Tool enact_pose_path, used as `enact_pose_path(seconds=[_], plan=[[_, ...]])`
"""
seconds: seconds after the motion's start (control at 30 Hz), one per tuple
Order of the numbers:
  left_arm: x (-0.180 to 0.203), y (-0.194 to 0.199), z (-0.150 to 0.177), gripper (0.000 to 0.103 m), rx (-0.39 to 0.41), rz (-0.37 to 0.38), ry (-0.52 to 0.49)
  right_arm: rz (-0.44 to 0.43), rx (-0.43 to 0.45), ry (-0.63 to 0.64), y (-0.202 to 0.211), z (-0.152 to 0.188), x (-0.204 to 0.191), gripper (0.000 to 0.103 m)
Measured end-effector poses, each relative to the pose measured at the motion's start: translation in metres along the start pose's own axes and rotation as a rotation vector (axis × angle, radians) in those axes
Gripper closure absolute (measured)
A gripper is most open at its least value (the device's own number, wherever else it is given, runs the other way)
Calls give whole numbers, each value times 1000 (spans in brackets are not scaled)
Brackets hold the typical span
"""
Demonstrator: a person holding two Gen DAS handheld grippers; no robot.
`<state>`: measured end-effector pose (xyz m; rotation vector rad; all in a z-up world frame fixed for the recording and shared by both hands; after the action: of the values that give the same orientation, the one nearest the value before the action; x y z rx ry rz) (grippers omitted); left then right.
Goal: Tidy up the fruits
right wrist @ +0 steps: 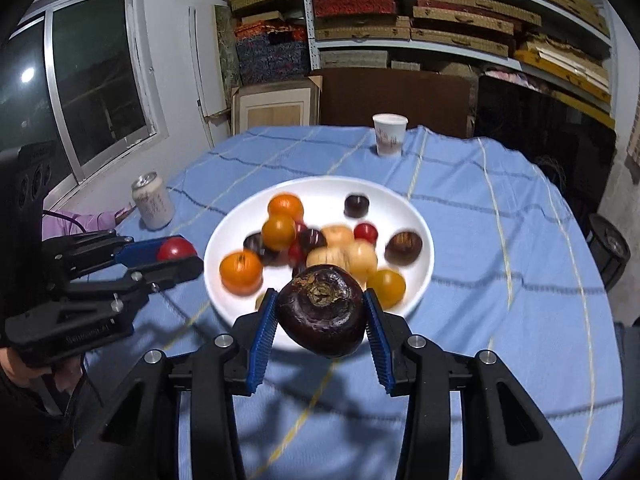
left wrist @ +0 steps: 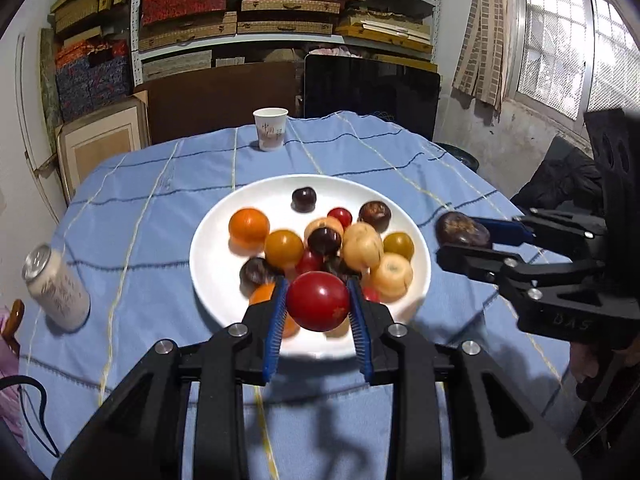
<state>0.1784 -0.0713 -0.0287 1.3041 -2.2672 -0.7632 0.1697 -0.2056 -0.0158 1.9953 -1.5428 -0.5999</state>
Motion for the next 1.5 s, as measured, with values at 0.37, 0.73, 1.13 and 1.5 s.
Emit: enact_pose_path(seconds=[0.37,0.73,1.13,1.5], plan=[[-24,-81,-57,74,-84,-36,6,-35,-56,-26,-82,-64,14,60],[-42,-74,-50,22,-54,-116,31,-70,-57,-72,-76,-51,21,51],[-19,-18,51,5,-227,-88,99,-1,-32,-95,12,52,2,7],[9,88,95,5,-60,-197,163,80,-37,-205,81,107,-12,4]])
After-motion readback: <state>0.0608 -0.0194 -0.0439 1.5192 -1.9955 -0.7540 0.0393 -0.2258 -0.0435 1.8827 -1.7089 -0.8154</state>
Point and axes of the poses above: each gripper's, at about its wrist camera, not at the fingertips, and y roughly against the way its jaws point, x to its right, z to its underside, the point moved 5 cm from there along -y, roughly the way its jaws point, and after that the axes turned 4 degrees about z, right-handed, at the moved point
